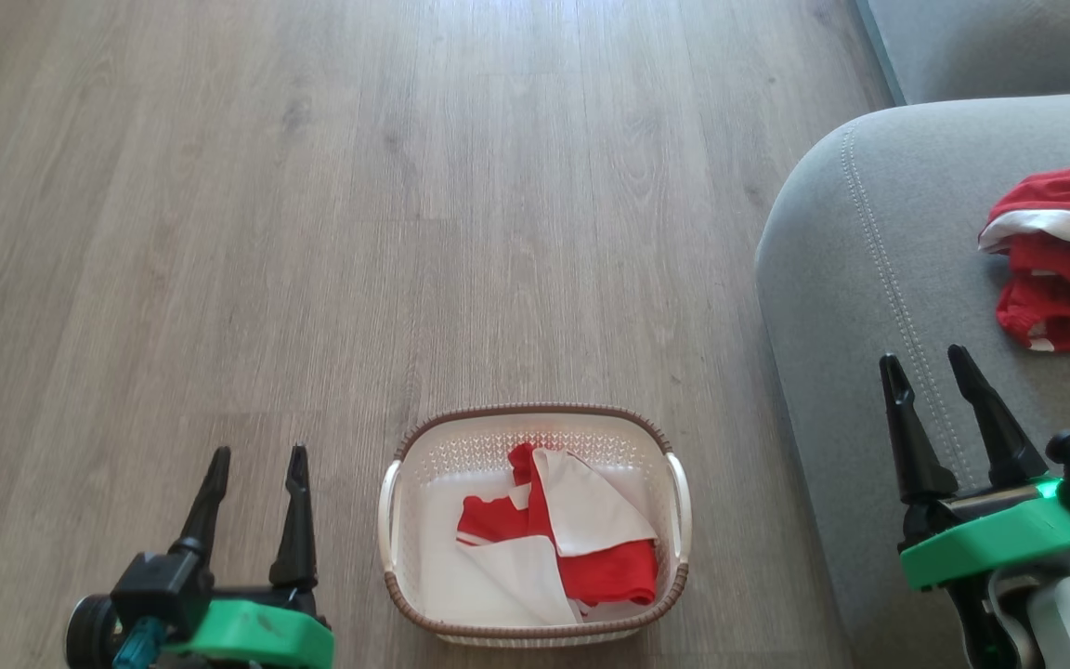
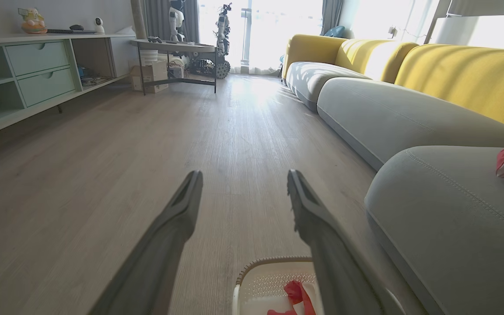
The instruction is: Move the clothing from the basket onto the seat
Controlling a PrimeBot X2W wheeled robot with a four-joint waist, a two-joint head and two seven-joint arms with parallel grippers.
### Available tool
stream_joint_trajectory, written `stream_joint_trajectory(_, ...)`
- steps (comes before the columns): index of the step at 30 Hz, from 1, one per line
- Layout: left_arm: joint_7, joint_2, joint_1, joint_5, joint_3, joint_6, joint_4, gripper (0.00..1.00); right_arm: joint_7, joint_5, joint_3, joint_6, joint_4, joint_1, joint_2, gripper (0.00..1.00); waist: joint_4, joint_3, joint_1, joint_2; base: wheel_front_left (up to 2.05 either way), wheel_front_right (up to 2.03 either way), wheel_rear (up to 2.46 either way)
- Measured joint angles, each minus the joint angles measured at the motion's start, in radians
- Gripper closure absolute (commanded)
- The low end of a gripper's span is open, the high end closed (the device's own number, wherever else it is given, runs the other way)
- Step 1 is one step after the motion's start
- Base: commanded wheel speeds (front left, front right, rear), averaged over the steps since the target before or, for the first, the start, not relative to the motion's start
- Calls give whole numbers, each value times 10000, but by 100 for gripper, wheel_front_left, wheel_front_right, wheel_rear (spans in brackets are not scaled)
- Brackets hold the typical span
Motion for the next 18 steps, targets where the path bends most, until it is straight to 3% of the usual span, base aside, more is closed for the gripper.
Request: stream_joint_trajectory(18,0,-573,-39,424,372,-594,221,0,0,109,65,0,0,-22,-25,0,-126,313,0,0,0,0,0)
